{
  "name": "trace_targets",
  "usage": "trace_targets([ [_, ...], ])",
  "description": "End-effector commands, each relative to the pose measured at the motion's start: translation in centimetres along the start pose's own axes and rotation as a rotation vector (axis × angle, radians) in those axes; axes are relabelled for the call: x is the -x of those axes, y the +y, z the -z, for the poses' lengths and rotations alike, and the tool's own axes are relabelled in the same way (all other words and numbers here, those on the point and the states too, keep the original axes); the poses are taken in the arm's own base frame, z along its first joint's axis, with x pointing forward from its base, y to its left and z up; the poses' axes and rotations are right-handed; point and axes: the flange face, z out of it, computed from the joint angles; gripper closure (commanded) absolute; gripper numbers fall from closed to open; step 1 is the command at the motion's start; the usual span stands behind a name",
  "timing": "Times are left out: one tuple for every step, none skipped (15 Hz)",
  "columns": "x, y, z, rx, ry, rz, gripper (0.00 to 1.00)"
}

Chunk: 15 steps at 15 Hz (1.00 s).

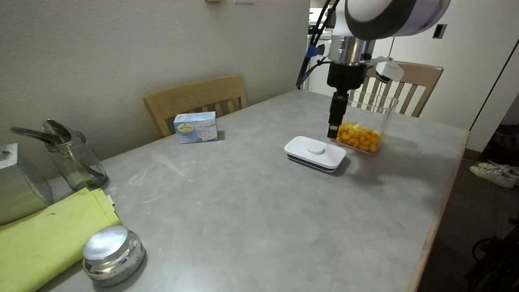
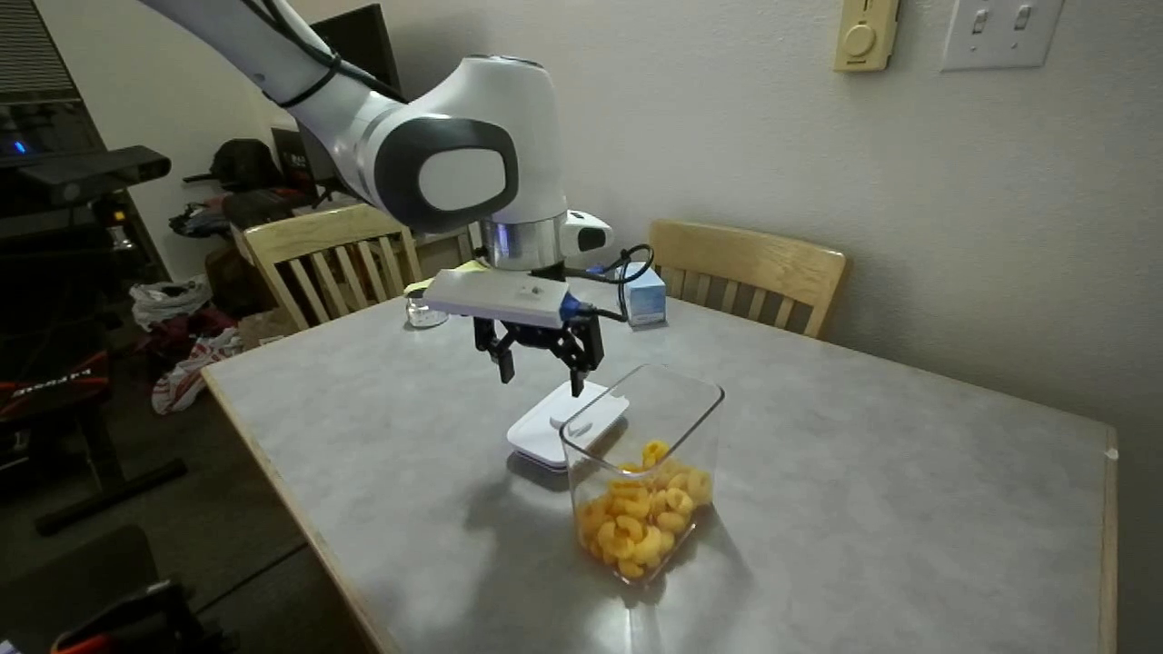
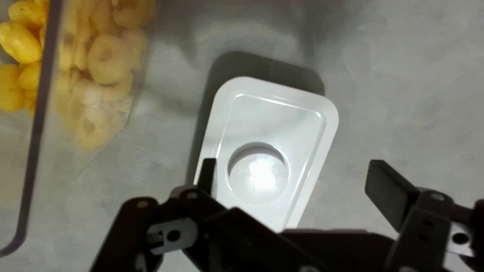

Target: Pick up the white lid from the table and put it on the container.

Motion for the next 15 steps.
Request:
trace_targets([
  [-0.1,0.2,-1.6,0.008,0.010,0.008,0.00],
  [-0.2,0.3,-2.0,0.009,0.012,0.012,0.00],
  [-0.3,0.4,-2.7,0.015,0.015,0.015,0.00],
  [-0.3,0.5,-3.2,0.018,0.023,0.022,0.00],
  [-0.5,0.7,-3.7,0.030,0.031,0.027,0.00],
  [-0.7,0.9,-4.4,0.049,0.046,0.028,0.00],
  [-0.9,1.1,-5.0,0.060,0.063,0.032,0.00],
  [-1.2,1.2,-5.5,0.073,0.082,0.038,0.00],
  [-1.5,1.3,-6.0,0.077,0.098,0.039,0.00],
  [-1.8,1.4,-6.4,0.086,0.117,0.041,0.00],
  [-2.1,1.4,-6.8,0.084,0.135,0.040,0.00],
  [-2.5,1.5,-7.2,0.079,0.154,0.028,0.00],
  [-2.9,1.6,-7.6,0.077,0.174,0.015,0.00],
  [-3.2,1.6,-7.8,0.073,0.186,0.006,0.00],
  [-3.5,1.7,-8.0,0.070,0.198,-0.003,0.00],
])
